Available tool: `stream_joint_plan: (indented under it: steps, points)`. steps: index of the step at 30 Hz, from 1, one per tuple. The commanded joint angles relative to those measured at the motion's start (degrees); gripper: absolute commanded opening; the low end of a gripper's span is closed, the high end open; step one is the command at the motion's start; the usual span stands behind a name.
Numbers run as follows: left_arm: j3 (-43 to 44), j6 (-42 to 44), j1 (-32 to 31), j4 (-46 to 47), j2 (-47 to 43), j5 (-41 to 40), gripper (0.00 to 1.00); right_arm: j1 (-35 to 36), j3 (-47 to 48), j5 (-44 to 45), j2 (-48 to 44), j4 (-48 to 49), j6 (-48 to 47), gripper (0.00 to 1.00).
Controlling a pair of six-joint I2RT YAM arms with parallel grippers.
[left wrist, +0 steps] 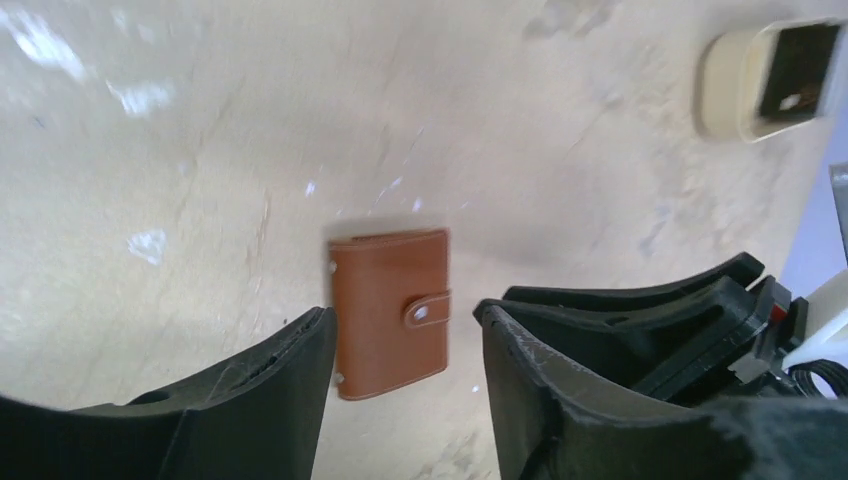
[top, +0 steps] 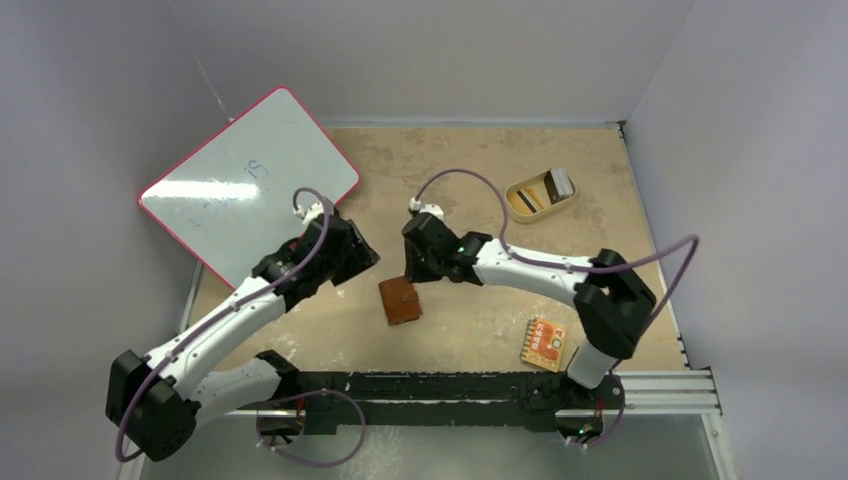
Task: Put the credit cards into the card holder
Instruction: Close the card holder at the center of the board, then reset both arms
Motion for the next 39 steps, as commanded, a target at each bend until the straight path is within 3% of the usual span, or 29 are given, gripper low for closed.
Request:
stream_joint_plan:
  steps: [1, 5, 8, 13, 21, 39]
  points:
    - [11.95, 6.68, 0.42, -8.65, -4.24, -10.38, 0.58, -2.06, 0.6, 3.24, -10.94, 2.4, -3.17, 0.37]
    - [22.11, 12.26, 0.55, -15.13, -5.65, -14.35, 0.64, -2.29, -0.48, 7.18, -19.67, 3.24, -3.01, 0.51]
    - [25.89, 17.61, 0.47, -14.45, -7.44, -14.56, 0.66, -2.35, -1.25, 9.22, -25.98, 3.63, -3.55, 0.62]
    - [26.67, 19.95, 0.47, -11.77, -11.36, -13.64, 0.68, -2.51, -1.09, 12.33, -32.21, 0.79, -4.18, 0.98]
    - [25.1, 19.23, 0.47, -11.62, -14.63, -7.83, 0.71, -2.56, -4.6, 14.63, -38.11, 0.64, -2.39, 0.99]
    - [19.75, 18.34, 0.47, -7.73, -17.98, -6.69, 0.72, -2.62, -8.0, 15.61, -41.69, 2.26, 2.86, 0.99]
